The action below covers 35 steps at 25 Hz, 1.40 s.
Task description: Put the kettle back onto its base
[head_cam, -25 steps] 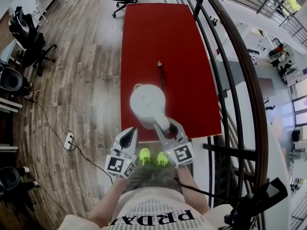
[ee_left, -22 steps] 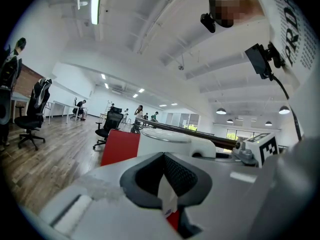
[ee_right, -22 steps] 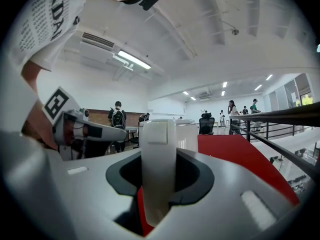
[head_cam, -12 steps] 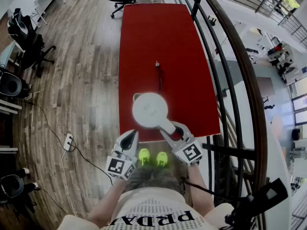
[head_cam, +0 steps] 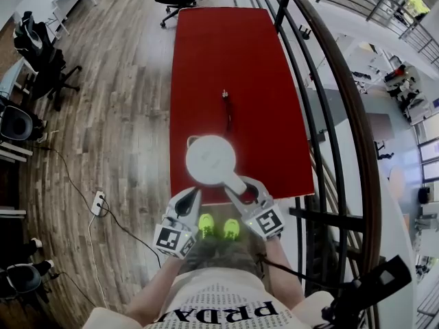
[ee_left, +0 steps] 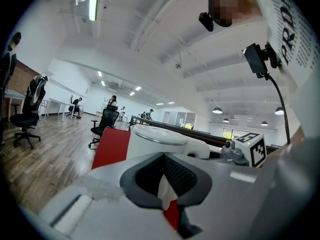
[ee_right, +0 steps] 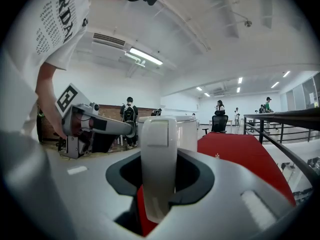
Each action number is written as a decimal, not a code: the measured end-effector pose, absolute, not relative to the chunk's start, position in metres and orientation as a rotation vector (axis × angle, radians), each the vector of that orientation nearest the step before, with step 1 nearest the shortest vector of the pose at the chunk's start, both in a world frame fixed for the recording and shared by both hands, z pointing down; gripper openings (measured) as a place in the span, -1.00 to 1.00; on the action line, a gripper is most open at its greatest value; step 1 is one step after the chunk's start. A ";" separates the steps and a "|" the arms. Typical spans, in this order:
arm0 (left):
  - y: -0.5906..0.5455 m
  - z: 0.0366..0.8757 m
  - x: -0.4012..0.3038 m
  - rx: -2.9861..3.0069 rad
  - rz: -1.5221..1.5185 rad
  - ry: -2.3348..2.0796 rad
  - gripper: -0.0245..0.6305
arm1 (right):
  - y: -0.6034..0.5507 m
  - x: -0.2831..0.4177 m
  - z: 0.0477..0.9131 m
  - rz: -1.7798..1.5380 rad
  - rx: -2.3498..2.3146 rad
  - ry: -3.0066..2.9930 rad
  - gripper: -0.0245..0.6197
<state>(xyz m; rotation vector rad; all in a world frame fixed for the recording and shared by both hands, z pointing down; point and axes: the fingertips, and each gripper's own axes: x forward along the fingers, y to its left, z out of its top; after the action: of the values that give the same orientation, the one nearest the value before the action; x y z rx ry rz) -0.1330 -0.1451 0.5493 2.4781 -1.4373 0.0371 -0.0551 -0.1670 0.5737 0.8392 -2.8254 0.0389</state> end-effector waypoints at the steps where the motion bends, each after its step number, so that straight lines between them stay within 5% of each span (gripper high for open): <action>1: -0.145 0.550 -0.134 2.480 0.039 -1.440 -0.95 | -0.167 -0.055 0.574 0.035 0.835 -2.826 -0.54; 8: -0.145 0.551 -0.138 2.488 0.047 -1.449 -0.95 | -0.161 -0.059 0.573 0.007 0.788 -2.845 -0.50; 15: -0.146 0.551 -0.141 2.474 0.043 -1.450 -0.95 | -0.149 -0.063 0.574 0.016 0.756 -2.822 0.03; 24: -0.143 0.538 -0.134 2.510 0.037 -1.411 -0.95 | -0.144 -0.054 0.552 0.071 0.771 -2.861 0.10; 30: -0.147 0.514 -0.125 2.555 0.006 -1.400 -0.95 | -0.151 -0.047 0.534 -0.012 0.781 -2.820 0.06; 33: -0.150 0.503 -0.121 2.581 -0.014 -1.395 -0.95 | -0.154 -0.043 0.528 -0.076 0.807 -2.763 -0.36; 35: -0.154 0.494 -0.119 2.600 -0.029 -1.394 -0.95 | -0.157 -0.041 0.526 -0.103 0.813 -2.720 -0.43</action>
<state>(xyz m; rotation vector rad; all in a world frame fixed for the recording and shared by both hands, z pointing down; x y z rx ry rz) -0.1188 -0.1541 0.4941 2.5997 -1.3944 -0.0290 -0.0411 -0.1568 0.5263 0.8129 -2.7198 -0.1031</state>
